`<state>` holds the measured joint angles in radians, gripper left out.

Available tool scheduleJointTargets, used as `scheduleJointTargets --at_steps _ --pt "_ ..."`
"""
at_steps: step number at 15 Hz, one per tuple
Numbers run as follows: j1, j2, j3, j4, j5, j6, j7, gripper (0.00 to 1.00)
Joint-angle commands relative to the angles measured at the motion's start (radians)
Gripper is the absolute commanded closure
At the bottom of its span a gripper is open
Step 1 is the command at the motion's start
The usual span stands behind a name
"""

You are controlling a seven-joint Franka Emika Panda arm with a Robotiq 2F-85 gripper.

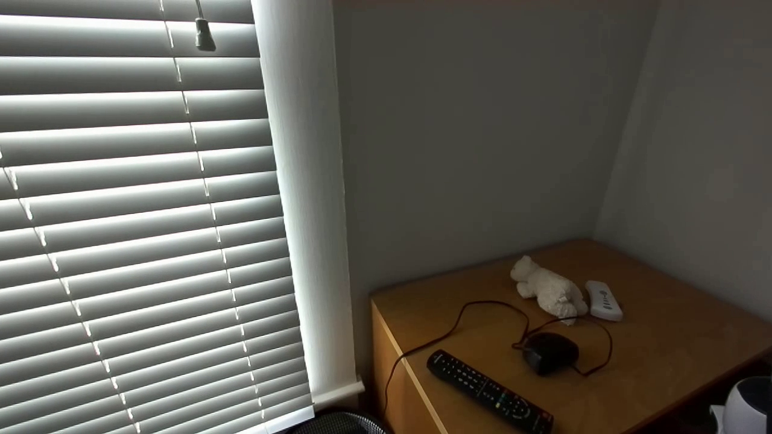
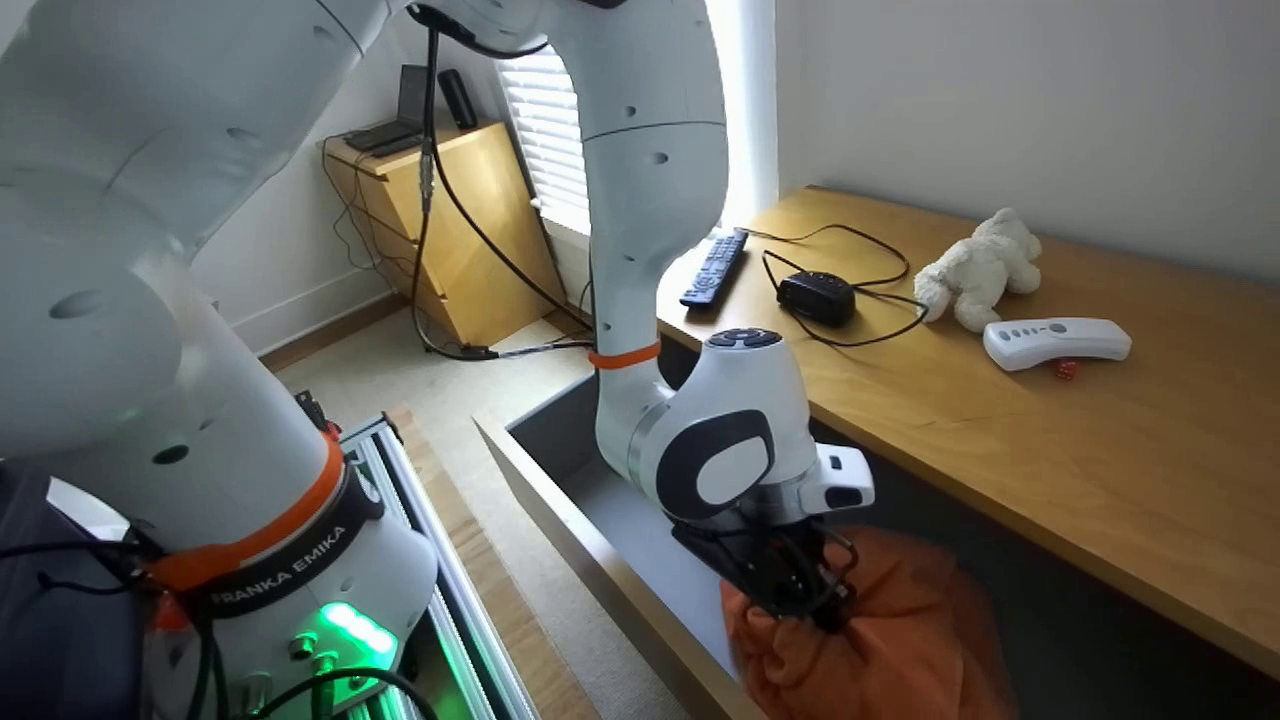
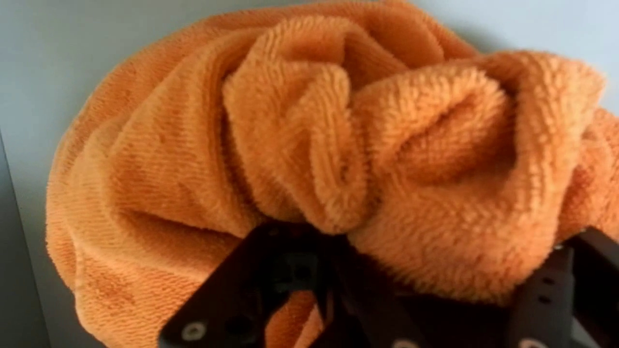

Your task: Pick up the orange blanket from the open drawer and put it on the chest of drawer top surface

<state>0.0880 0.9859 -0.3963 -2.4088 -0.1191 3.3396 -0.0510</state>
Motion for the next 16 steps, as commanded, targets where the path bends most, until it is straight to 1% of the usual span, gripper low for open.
scheduleJointTargets --at_steps 1,3,4,6,8,10,11,12,13,16 --pt "-0.104 -0.139 0.094 -0.114 -0.011 -0.045 -0.057 0.98" --pt "-0.139 -0.212 0.125 -0.182 -0.017 -0.040 -0.070 1.00" --pt "-0.158 -0.251 0.141 -0.218 -0.021 -0.037 -0.078 0.97" --pt "-0.191 -0.334 0.160 -0.290 -0.027 -0.030 -0.094 1.00" --pt "-0.239 -0.429 0.179 -0.360 -0.044 -0.028 -0.118 0.99" --pt "-0.304 -0.527 0.199 -0.417 -0.068 -0.042 -0.146 1.00" --pt "-0.344 -0.569 0.212 -0.429 -0.082 -0.053 -0.157 1.00" --pt "-0.429 -0.554 0.266 -0.354 -0.108 -0.100 -0.162 1.00" --pt "-0.493 -0.600 0.302 -0.364 -0.131 -0.121 -0.171 1.00" --pt "-0.689 -0.679 0.472 -0.336 -0.131 -0.200 -0.205 1.00"
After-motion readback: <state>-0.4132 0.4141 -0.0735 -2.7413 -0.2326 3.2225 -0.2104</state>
